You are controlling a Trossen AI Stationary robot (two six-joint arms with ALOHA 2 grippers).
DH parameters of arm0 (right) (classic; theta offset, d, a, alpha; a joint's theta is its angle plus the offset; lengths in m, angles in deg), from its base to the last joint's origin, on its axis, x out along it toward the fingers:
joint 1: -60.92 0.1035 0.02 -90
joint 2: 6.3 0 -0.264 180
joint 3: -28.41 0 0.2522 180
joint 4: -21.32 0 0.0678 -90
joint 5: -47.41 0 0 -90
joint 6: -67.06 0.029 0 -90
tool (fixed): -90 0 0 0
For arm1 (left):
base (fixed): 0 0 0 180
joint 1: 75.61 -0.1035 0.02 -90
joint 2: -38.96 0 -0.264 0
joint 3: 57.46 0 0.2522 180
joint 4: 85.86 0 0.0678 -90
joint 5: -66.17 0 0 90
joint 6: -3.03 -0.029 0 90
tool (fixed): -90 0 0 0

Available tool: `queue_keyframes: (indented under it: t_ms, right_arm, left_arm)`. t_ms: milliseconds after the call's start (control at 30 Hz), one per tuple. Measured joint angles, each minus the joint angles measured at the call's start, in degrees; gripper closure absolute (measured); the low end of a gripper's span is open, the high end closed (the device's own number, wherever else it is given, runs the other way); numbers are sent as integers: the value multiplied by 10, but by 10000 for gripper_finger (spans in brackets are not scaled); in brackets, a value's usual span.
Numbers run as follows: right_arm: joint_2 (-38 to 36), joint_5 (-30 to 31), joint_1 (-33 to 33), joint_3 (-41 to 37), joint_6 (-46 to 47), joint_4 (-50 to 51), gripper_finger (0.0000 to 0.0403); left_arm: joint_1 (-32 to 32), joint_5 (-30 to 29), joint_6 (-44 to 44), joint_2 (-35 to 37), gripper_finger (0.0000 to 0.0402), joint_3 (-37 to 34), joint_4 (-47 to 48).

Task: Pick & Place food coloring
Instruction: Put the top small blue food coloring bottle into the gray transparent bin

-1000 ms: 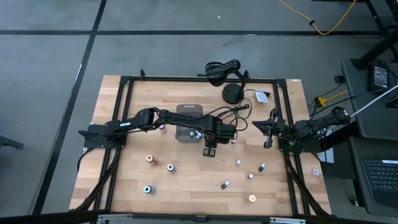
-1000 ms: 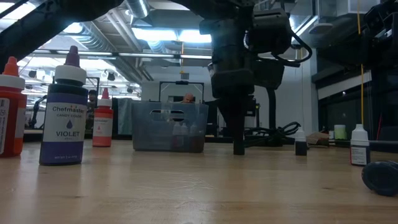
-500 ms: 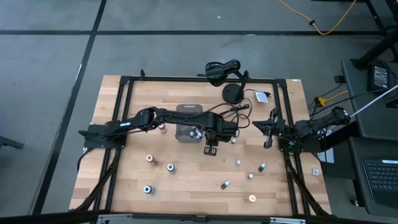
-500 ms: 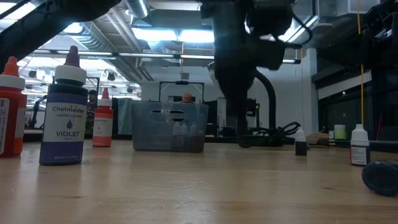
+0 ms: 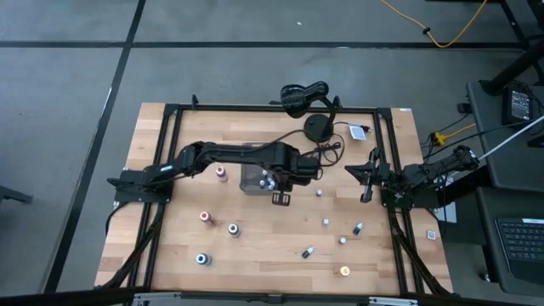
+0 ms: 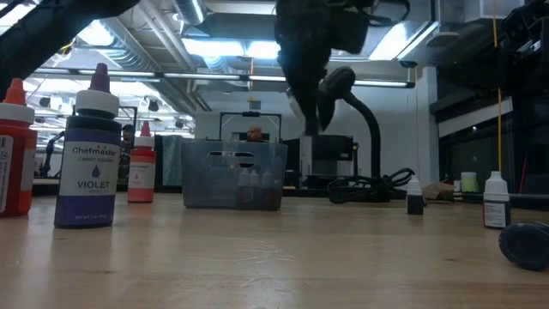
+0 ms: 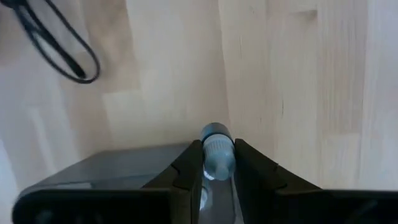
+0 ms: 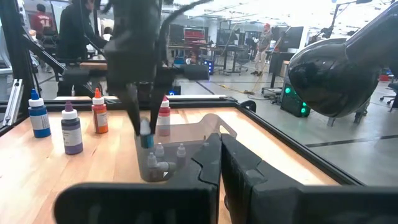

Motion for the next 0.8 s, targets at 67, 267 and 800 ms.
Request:
queue_keyframes:
  t_ms: [67, 267, 800]
  right_arm:
    - [0, 0, 0, 0, 0, 0, 388]
    - [0, 0, 0, 0, 0, 0, 388]
    - [0, 0, 0, 0, 0, 0, 388]
  left_arm:
    - [-2, 0, 0, 12, 334, -1, 6]
    - [-9, 0, 0, 50, 334, -1, 16]
    - [-19, 21, -10, 104, 334, -128, 6]
